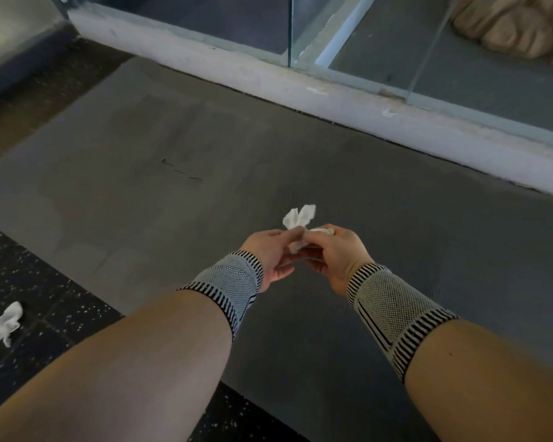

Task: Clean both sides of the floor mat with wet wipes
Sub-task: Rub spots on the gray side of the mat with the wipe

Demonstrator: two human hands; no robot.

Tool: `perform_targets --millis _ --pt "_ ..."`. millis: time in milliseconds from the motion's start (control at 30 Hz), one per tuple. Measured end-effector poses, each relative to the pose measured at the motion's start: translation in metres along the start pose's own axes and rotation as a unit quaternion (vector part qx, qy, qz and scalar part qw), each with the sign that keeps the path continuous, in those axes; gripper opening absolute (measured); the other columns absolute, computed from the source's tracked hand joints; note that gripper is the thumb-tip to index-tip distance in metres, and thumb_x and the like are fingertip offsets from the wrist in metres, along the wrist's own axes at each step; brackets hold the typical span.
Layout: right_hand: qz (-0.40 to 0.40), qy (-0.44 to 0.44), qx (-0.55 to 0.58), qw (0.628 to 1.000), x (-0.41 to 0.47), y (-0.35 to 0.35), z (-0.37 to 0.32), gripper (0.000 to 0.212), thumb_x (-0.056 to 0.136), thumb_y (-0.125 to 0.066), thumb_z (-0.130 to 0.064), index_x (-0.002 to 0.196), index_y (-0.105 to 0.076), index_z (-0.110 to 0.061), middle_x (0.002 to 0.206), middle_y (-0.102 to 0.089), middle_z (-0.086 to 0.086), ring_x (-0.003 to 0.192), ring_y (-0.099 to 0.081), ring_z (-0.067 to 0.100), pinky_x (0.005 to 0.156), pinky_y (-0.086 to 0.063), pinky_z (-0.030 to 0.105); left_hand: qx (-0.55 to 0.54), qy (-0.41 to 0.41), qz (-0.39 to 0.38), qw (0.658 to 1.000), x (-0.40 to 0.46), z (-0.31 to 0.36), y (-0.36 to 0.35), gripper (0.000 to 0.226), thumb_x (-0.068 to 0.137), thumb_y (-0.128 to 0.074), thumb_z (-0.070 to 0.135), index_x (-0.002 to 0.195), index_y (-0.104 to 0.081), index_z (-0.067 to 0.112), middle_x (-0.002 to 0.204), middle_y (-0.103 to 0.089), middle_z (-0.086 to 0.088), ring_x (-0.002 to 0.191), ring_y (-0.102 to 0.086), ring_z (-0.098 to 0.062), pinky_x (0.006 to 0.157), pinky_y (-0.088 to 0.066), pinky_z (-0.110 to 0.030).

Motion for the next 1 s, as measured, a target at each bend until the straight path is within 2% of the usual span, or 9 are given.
perform_targets --millis 167,367,467,633,733,800,867,933,1000 --pt "0.014 -0.006 -0.014 1.000 0.003 -0.001 -0.001 0.004 0.084 -0.063 -0.007 0.083 -0.060 -0.006 0.069 -0.062 0.008 0.062 -0.057 0.016 0.058 -0.046 0.029 -0.060 -0.045 0.064 0.995 0.003 0.010 0.010 0.008 0.085 -0.073 0.024 0.085 -0.068 0.018 0.079 -0.067 0.001 0.073 -0.060 -0.012 0.062 -0.051 -0.026" --pt "0.084 -0.013 -0.014 0.996 0.005 0.016 0.005 0.015 0.087 -0.055 -0.011 0.087 -0.066 -0.001 0.068 -0.060 0.008 0.050 -0.055 0.010 0.041 -0.043 0.019 -0.133 -0.077 0.158 0.975 0.002 0.016 0.030 0.006 0.092 -0.063 0.020 0.094 -0.069 0.020 0.089 -0.071 -0.001 0.080 -0.065 -0.013 0.062 -0.052 -0.026" --pt "0.122 -0.006 -0.022 0.992 0.005 0.032 0.008 0.018 0.090 -0.056 -0.017 0.080 -0.067 -0.007 0.066 -0.064 0.006 0.053 -0.058 0.010 0.048 -0.048 0.021 -0.195 -0.071 0.190 0.960 0.003 0.015 0.049 0.010 0.094 -0.059 0.019 0.094 -0.068 0.019 0.094 -0.072 -0.002 0.083 -0.067 -0.013 0.063 -0.051 -0.027" --pt "0.057 -0.015 -0.232 0.971 0.008 0.025 0.010 0.018 0.087 -0.055 -0.015 0.100 -0.068 -0.015 0.088 -0.066 0.000 0.074 -0.057 0.011 0.074 -0.051 0.031 -0.243 -0.031 0.106 0.964 0.003 0.014 0.040 0.018 0.099 -0.051 0.021 0.107 -0.064 0.013 0.090 -0.076 -0.006 0.078 -0.073 -0.018 0.058 -0.056 -0.031" --pt "0.049 -0.002 -0.107 0.993 0.010 0.014 -0.002 0.031 0.089 -0.053 -0.015 0.118 -0.060 -0.007 0.112 -0.061 0.013 0.090 -0.057 0.020 0.094 -0.045 0.044 -0.237 -0.012 0.060 0.970 0.002 0.015 0.029 0.025 0.101 -0.046 0.023 0.116 -0.061 0.010 0.099 -0.074 -0.008 0.091 -0.071 -0.023 0.064 -0.055 -0.037" --pt "0.037 0.016 -0.072 0.997 0.013 0.008 -0.010 0.047 0.085 -0.059 -0.021 0.131 -0.052 -0.011 0.120 -0.056 0.005 0.107 -0.054 0.022 0.095 -0.044 0.043 -0.239 0.005 0.034 0.970 0.000 0.014 0.021 0.030 0.101 -0.043 0.026 0.122 -0.059 0.010 0.105 -0.073 -0.009 0.096 -0.069 -0.025 0.068 -0.053 -0.040" --pt "-0.015 0.028 -0.116 0.993 0.018 -0.001 -0.011 0.073 0.080 -0.069 -0.024 0.144 -0.035 -0.016 0.132 -0.048 0.001 0.116 -0.050 0.019 0.092 -0.041 0.035 -0.237 0.017 -0.003 0.971 -0.003 0.015 0.012 0.039 0.100 -0.039 0.032 0.126 -0.057 0.009 0.111 -0.071 -0.011 0.101 -0.068 -0.027 0.073 -0.054 -0.040" --pt "-0.062 0.030 -0.163 0.984 0.018 -0.009 -0.007 0.086 0.075 -0.076 -0.027 0.146 -0.029 -0.020 0.135 -0.048 0.001 0.116 -0.053 0.020 0.097 -0.045 0.038 -0.231 0.017 -0.046 0.972 -0.004 0.018 0.004 0.054 0.098 -0.032 0.047 0.128 -0.057 0.009 0.114 -0.070 -0.014 0.106 -0.067 -0.029 0.080 -0.054 -0.040" --pt "-0.078 0.043 -0.220 0.972 0.017 -0.013 -0.003 0.083 0.068 -0.080 -0.027 0.140 -0.038 -0.024 0.122 -0.057 -0.001 0.106 -0.059 0.018 0.093 -0.050 0.041 -0.237 0.016 -0.103 0.966 -0.004 0.020 -0.005 0.079 0.091 -0.027 0.071 0.127 -0.058 0.008 0.115 -0.069 -0.017 0.103 -0.068 -0.030 0.083 -0.052 -0.042"
Point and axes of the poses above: each hand's wrist, its own x-axis towards the middle knuckle, its own y-axis out of the back of the hand, z = x × y, the point moved 7 cm from there along x, towards the middle knuckle
